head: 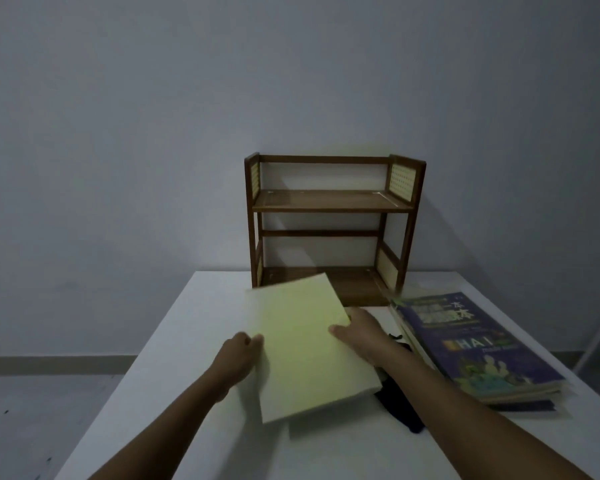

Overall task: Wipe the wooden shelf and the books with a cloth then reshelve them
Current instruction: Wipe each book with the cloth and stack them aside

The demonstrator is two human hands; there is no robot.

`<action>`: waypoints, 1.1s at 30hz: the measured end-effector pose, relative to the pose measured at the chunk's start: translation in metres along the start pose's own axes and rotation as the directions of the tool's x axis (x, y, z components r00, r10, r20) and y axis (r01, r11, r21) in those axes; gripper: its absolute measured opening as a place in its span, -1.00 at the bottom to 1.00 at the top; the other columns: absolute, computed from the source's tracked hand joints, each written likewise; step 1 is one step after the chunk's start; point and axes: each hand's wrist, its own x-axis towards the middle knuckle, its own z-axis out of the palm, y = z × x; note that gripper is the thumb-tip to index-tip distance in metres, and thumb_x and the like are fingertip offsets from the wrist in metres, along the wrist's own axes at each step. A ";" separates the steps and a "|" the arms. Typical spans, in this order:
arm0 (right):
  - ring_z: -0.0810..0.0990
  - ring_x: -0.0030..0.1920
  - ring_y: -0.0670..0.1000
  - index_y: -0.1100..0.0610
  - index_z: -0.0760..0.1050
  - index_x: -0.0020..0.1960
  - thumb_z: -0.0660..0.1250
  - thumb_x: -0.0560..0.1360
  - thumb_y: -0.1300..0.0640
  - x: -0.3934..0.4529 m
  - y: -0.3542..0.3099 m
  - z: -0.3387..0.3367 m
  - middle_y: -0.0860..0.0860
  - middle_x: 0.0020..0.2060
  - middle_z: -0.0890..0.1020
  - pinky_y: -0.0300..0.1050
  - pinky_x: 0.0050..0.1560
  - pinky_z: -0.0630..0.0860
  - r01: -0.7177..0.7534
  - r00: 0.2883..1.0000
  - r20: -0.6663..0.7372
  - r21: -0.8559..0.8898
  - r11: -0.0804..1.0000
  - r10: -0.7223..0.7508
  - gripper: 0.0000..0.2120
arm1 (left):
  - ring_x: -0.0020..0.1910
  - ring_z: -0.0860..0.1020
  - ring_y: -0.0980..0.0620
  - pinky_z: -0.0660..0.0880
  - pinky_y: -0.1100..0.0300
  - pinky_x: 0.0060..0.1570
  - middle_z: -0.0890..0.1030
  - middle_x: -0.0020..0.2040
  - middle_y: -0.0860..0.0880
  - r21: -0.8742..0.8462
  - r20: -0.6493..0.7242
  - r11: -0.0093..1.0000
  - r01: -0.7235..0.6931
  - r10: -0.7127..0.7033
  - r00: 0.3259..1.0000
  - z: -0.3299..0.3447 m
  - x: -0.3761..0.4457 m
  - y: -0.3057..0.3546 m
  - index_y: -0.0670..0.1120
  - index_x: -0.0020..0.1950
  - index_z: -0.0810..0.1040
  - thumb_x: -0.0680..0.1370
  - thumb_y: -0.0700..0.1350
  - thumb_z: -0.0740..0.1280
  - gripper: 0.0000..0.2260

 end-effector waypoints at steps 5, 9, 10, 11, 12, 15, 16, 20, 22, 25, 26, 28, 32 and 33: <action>0.54 0.21 0.14 0.22 0.40 0.35 0.31 0.54 0.01 0.004 0.018 0.028 0.14 0.25 0.53 -0.08 0.14 0.50 -0.081 0.997 -0.009 -0.289 0.954 0.082 -0.54 | 0.15 0.46 -0.09 0.33 -0.02 0.20 0.46 0.11 -0.09 0.553 -0.109 0.831 0.057 0.005 0.994 0.021 0.004 -0.025 -0.09 0.19 0.51 0.64 0.14 0.00 -0.58; 0.52 0.23 0.16 0.22 0.39 0.34 0.30 0.54 -0.03 0.008 0.029 0.040 0.15 0.26 0.51 -0.04 0.18 0.51 -0.130 0.990 0.001 -0.396 0.909 0.142 -0.53 | 0.14 0.40 -0.07 0.29 -0.02 0.13 0.37 0.05 -0.05 0.704 -0.086 0.710 -0.032 0.130 0.988 0.031 0.002 -0.039 -0.09 0.20 0.48 0.65 0.11 -0.03 -0.60; 0.52 0.23 0.16 0.23 0.40 0.32 0.29 0.54 -0.04 0.007 0.032 0.041 0.15 0.25 0.53 -0.04 0.18 0.51 -0.121 0.990 0.011 -0.419 0.900 0.138 -0.53 | 0.12 0.40 -0.07 0.29 -0.01 0.11 0.38 0.05 -0.05 0.731 -0.089 0.682 -0.035 0.146 0.985 0.033 0.003 -0.041 -0.10 0.18 0.47 0.66 0.10 -0.04 -0.61; 0.52 0.23 0.16 0.22 0.42 0.30 0.28 0.54 -0.06 0.006 0.035 0.041 0.14 0.23 0.55 -0.03 0.18 0.51 -0.103 0.992 0.015 -0.444 0.890 0.122 -0.54 | 0.10 0.42 -0.08 0.30 -0.01 0.08 0.40 0.05 -0.06 0.747 -0.098 0.662 -0.052 0.186 0.978 0.034 0.004 -0.042 -0.11 0.14 0.49 0.66 0.07 -0.03 -0.62; 0.51 0.22 0.15 0.22 0.44 0.29 0.27 0.54 -0.07 0.004 0.036 0.038 0.14 0.22 0.55 -0.02 0.19 0.50 -0.081 0.995 0.009 -0.476 0.876 0.097 -0.55 | 0.02 0.45 -0.10 0.33 -0.02 0.02 0.45 0.01 -0.08 0.748 -0.108 0.660 -0.078 0.236 0.966 0.034 0.004 -0.042 -0.13 0.05 0.52 0.65 0.03 0.02 -0.65; 0.39 0.26 0.15 0.17 0.40 0.33 0.18 0.59 0.07 -0.002 0.042 0.020 0.14 0.28 0.43 -0.01 0.20 0.45 -0.013 0.998 -0.052 -0.661 0.750 -0.029 -0.65 | -0.42 0.45 -0.12 0.39 0.03 -0.33 0.43 -0.38 -0.09 0.791 -0.117 0.590 -0.165 0.409 0.905 0.037 0.006 -0.051 -0.16 -0.41 0.51 0.46 -0.04 0.17 -0.68; 0.35 0.28 0.15 0.15 0.37 0.35 0.17 0.57 0.13 -0.006 0.045 0.012 0.14 0.31 0.38 -0.01 0.21 0.43 -0.034 0.996 -0.084 -0.723 0.690 -0.039 -0.65 | -0.46 0.44 -0.12 0.38 0.05 -0.37 0.42 -0.41 -0.09 0.796 -0.125 0.582 -0.167 0.428 0.895 0.038 0.005 -0.054 -0.15 -0.43 0.49 0.43 -0.01 0.14 -0.68; 0.27 0.37 0.22 0.13 0.16 0.46 0.21 0.54 0.18 -0.027 0.058 -0.008 0.21 0.42 0.21 0.08 0.31 0.35 -0.189 0.974 -0.093 -0.836 0.515 0.207 -0.48 | 0.13 0.56 -0.22 0.44 -0.18 0.01 0.57 0.13 -0.25 0.709 -0.049 0.680 -0.188 0.313 0.948 0.040 0.007 -0.061 -0.24 0.12 0.54 0.50 0.07 0.04 -0.52; 0.27 0.37 0.24 0.12 0.10 0.50 0.18 0.57 0.19 -0.031 0.065 -0.011 0.23 0.44 0.17 0.08 0.31 0.37 -0.209 0.964 -0.068 -0.793 0.572 0.258 -0.47 | 0.54 0.14 -0.08 0.02 -0.29 0.40 0.16 0.55 -0.15 0.695 0.021 0.677 -0.243 0.319 0.948 0.038 0.011 -0.062 -0.20 0.53 0.16 0.55 0.23 -0.25 -0.28; 0.36 0.32 0.20 0.11 0.13 0.50 0.16 0.58 0.21 -0.024 0.063 -0.019 0.19 0.40 0.27 0.03 0.26 0.43 -0.180 0.983 -0.116 -0.716 0.675 0.139 -0.49 | 0.56 -0.14 0.08 -0.41 -0.16 0.38 -0.13 0.59 0.00 0.638 0.099 0.715 -0.286 0.293 0.951 0.038 0.011 -0.064 -0.11 0.57 -0.21 0.33 0.36 -0.52 -0.09; 0.36 0.31 0.20 0.09 0.15 0.50 0.15 0.58 0.21 -0.019 0.059 -0.018 0.18 0.38 0.29 0.04 0.25 0.43 -0.142 0.989 -0.124 -0.672 0.726 0.079 -0.50 | 0.56 -0.14 0.09 -0.41 -0.16 0.39 -0.13 0.59 0.01 0.633 0.100 0.720 -0.284 0.288 0.952 0.037 0.010 -0.062 -0.11 0.56 -0.23 0.30 0.37 -0.54 -0.06; 0.32 0.32 0.21 0.04 0.17 0.50 0.13 0.58 0.20 -0.012 0.046 -0.008 0.14 0.40 0.29 0.05 0.28 0.39 -0.019 0.995 -0.091 -0.601 0.799 -0.045 -0.50 | 0.56 -0.14 0.10 -0.38 -0.17 0.42 -0.13 0.59 0.02 0.636 0.094 0.722 -0.273 0.278 0.956 0.036 0.009 -0.061 -0.09 0.56 -0.24 0.31 0.36 -0.53 -0.08; 0.24 0.35 0.26 0.04 0.17 0.51 0.11 0.58 0.19 -0.025 0.022 0.043 0.13 0.46 0.21 0.07 0.35 0.30 0.154 0.986 0.134 -0.558 0.816 -0.094 -0.50 | 0.55 -0.18 0.10 -0.36 -0.13 0.44 -0.17 0.59 0.01 0.640 0.121 0.708 -0.299 0.291 0.949 0.036 0.009 -0.063 -0.05 0.56 -0.24 0.25 0.38 -0.62 -0.04; 0.22 0.34 0.27 0.06 0.17 0.50 0.15 0.56 0.19 -0.035 0.018 0.059 0.13 0.46 0.18 0.07 0.34 0.28 0.183 0.980 0.171 -0.571 0.800 -0.102 -0.49 | 0.55 -0.19 0.10 -0.35 -0.12 0.44 -0.18 0.58 0.01 0.636 0.123 0.710 -0.303 0.295 0.948 0.036 0.009 -0.063 -0.05 0.56 -0.25 0.24 0.38 -0.64 -0.02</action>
